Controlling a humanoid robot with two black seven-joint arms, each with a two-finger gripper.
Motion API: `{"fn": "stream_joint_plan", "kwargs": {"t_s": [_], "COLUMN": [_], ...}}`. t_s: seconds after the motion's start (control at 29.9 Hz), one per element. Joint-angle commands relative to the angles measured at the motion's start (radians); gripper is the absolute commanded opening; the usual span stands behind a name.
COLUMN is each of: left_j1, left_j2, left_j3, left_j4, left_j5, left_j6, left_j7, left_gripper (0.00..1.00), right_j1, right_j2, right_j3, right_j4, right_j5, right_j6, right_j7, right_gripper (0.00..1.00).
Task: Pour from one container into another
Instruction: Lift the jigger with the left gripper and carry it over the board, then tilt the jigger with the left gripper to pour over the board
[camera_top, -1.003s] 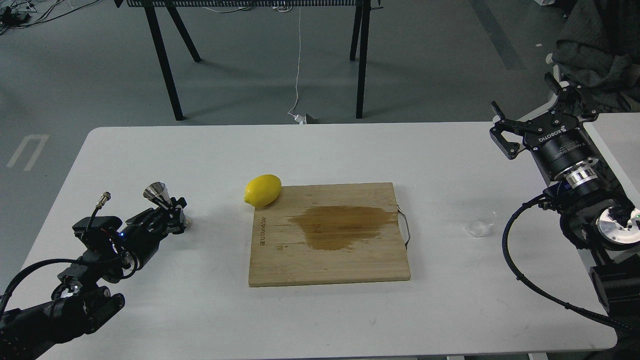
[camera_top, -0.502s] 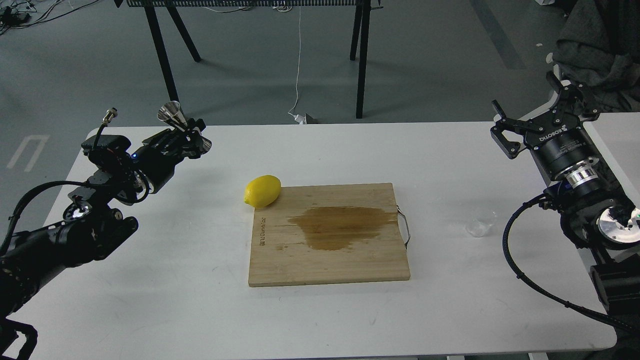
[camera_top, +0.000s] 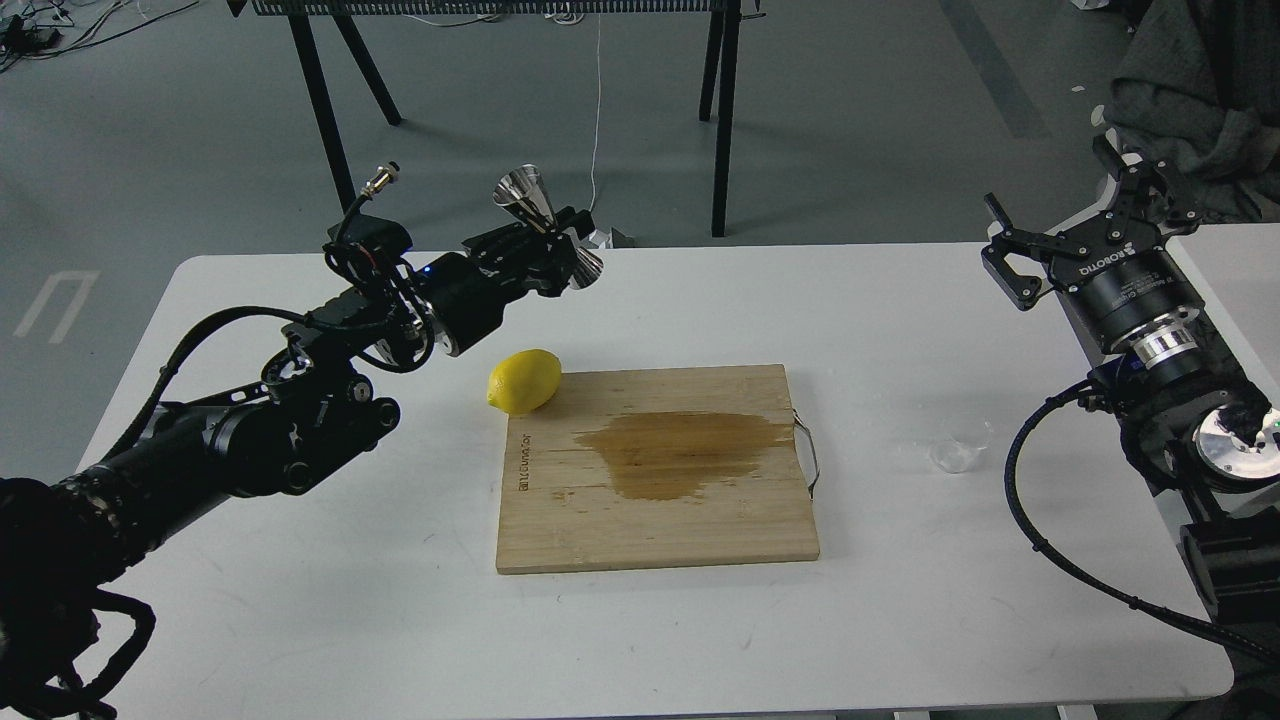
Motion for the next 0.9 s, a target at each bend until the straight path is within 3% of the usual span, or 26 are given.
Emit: {"fn": "stream_joint_plan", "kwargs": {"t_s": [0.0, 0.43, 0.64, 0.87], "left_j1": [0.006, 0.131, 0.154, 0.163], "left_j2": [-0.062, -0.197, -0.237, -0.237], "left_j3": [0.023, 0.037, 0.038, 0.038], "left_j4": [-0.002, 0.023, 0.161, 0.251], "left_j5": [0.026, 0.136, 0.159, 0.165], "left_j6": [0.003, 0.017, 0.090, 0.120], "left_j7": [0.000, 0.000, 0.000, 0.000], "left_gripper": [0.12, 0.12, 0.12, 0.12], "right_j1": [-0.001, 0.002, 0.058, 0.108], "right_j2": [0.000, 0.000, -0.006, -0.028], "right_j3": [0.000, 0.009, 0.000, -0.025], "right_j4": [-0.001, 0.000, -0.006, -0.034], "right_j5": [0.000, 0.005, 0.005, 0.005], "right_j6": [0.000, 0.000, 0.000, 0.000], "right_j7": [0.000, -0.002, -0.003, -0.003], "right_gripper": [0.99, 0.99, 0.99, 0.99]}}
